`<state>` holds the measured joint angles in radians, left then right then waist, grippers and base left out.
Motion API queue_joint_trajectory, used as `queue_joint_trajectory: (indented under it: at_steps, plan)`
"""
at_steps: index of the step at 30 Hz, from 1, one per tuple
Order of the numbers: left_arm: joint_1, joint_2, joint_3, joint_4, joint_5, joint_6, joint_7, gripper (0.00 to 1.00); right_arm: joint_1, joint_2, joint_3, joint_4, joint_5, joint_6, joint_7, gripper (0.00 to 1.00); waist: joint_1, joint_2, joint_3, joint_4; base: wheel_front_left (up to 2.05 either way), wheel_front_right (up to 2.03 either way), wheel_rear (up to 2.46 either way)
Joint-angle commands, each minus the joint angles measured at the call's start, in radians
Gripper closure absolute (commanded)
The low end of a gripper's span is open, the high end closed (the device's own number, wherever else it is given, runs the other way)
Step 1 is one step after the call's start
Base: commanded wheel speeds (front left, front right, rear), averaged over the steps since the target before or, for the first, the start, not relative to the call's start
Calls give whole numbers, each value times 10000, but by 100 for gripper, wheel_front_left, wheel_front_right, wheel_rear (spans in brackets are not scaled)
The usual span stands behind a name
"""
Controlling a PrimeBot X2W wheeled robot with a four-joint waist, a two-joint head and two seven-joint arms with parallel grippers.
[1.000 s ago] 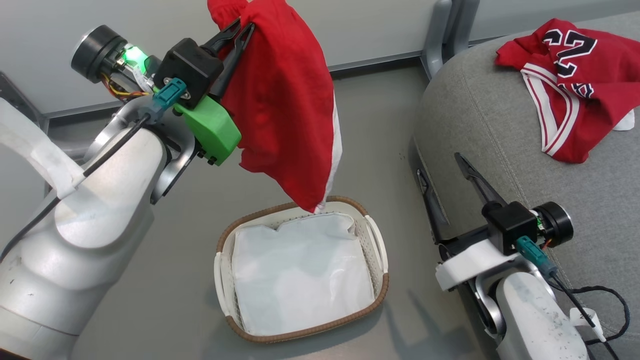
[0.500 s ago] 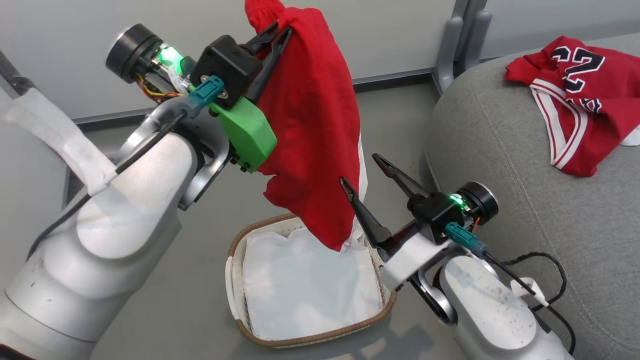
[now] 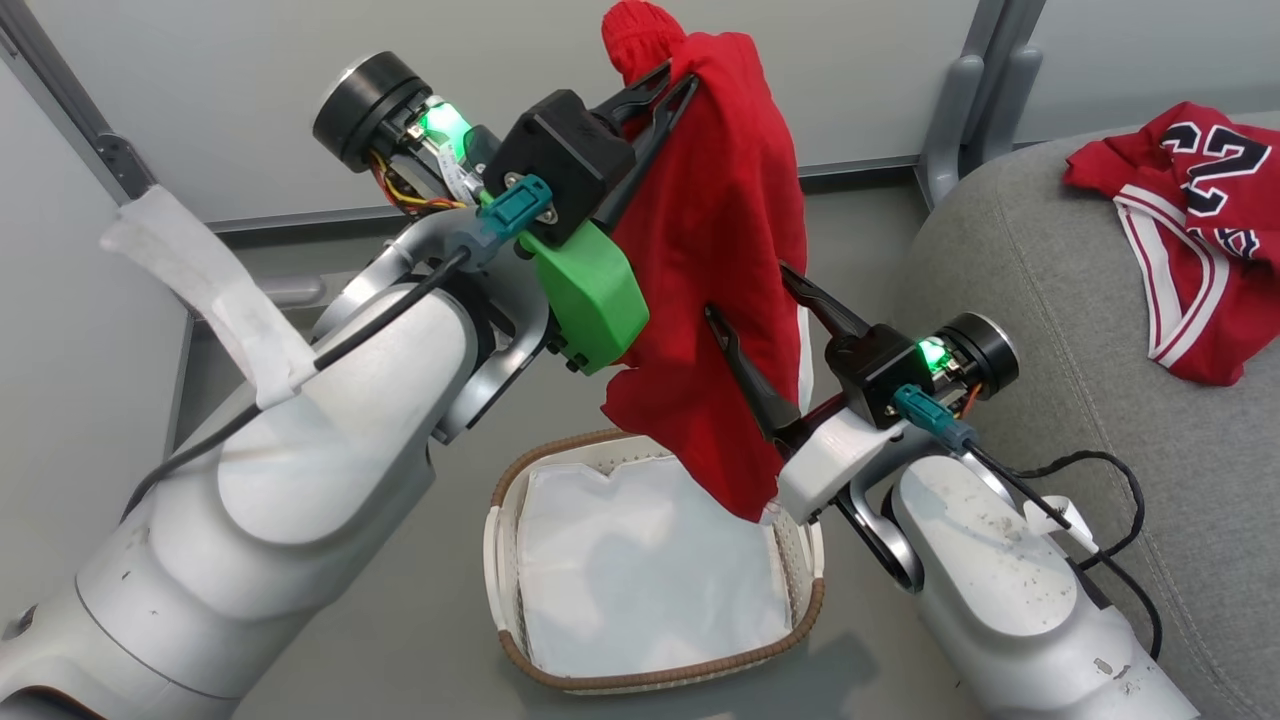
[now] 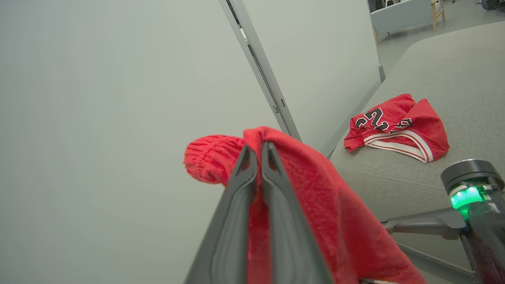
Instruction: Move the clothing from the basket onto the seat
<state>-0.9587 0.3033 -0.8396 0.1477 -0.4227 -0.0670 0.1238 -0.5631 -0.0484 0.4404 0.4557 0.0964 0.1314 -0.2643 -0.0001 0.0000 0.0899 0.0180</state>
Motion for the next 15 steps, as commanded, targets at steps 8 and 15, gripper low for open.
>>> queue_joint_trajectory:
  at_steps: [8,15]
  plan:
    - [427,203,126,-474,-310,289,58,100,-111,-38,-27,16,446,-14,-1,100,1,0,36,43,0,0,0]
    - [1373,469,624,-287,-960,590,-582,37,-128,-38,-174,-242,604,-14,-1,100,1,0,132,-144,0,0,0]
